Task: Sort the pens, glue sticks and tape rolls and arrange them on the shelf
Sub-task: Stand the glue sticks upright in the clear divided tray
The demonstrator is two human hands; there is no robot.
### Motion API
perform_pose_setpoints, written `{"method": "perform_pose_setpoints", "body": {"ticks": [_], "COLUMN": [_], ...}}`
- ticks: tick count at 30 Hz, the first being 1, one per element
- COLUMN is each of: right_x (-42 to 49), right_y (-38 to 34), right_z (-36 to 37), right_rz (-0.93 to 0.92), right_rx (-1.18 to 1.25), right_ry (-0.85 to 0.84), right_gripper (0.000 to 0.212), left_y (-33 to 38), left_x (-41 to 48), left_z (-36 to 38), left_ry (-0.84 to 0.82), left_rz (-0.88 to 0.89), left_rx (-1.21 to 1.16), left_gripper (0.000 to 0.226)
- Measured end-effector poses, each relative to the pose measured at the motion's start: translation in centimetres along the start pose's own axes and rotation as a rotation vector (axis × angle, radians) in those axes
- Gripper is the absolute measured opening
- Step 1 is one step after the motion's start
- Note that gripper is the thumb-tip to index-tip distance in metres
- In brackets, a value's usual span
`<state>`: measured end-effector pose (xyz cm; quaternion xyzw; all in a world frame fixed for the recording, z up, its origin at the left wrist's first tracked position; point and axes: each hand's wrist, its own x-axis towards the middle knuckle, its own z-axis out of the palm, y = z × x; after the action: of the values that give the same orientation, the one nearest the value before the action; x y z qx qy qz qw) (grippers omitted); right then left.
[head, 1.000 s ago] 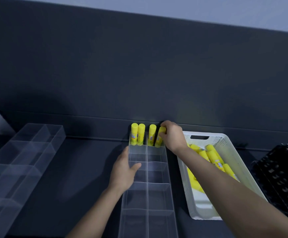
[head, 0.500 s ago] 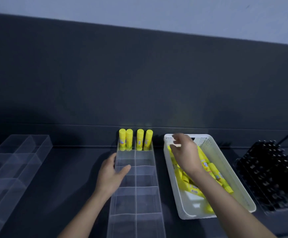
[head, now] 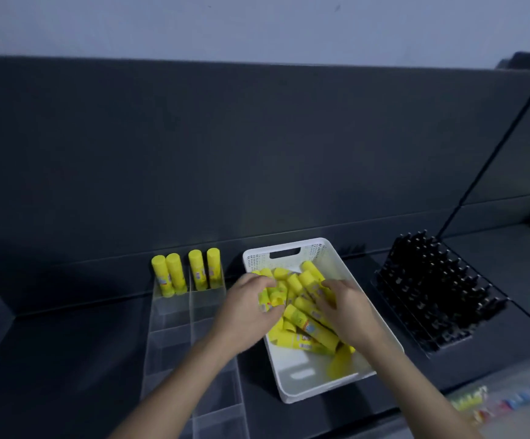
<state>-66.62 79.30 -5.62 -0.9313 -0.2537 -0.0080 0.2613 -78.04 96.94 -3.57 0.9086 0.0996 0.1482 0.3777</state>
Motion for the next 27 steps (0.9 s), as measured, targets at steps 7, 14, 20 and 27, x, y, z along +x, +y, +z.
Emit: {"method": "perform_pose_setpoints", "body": {"ticks": [7,14,20,27], "right_x": [-0.2,-0.1,0.2,0.7], "right_y": [1.4,2.1,2.7,2.2], "right_z": [-0.8,-0.4,0.2,0.4], "right_rz": [-0.010,0.074,0.121,0.096], "right_rx": [0.097,0.267,0.305,0.188], "right_ry": [-0.048,-0.004,-0.004,-0.035], "right_gripper": [0.021,0.040,0.044,0.032], "left_y": [1.9,1.8,1.7,1.5], "left_x": [3.4,4.5,4.9,4.8], "left_z": [5.2,7.2,6.2,1.2], "left_ry": [-0.455,-0.508,-0.490,0.036], "left_rz": [0.192,0.340,0.222,-0.241], "left_rx": [0.303,0.660,0.515,-0.124], "left_gripper": [0.053,0.046,0.022,0.011]}}
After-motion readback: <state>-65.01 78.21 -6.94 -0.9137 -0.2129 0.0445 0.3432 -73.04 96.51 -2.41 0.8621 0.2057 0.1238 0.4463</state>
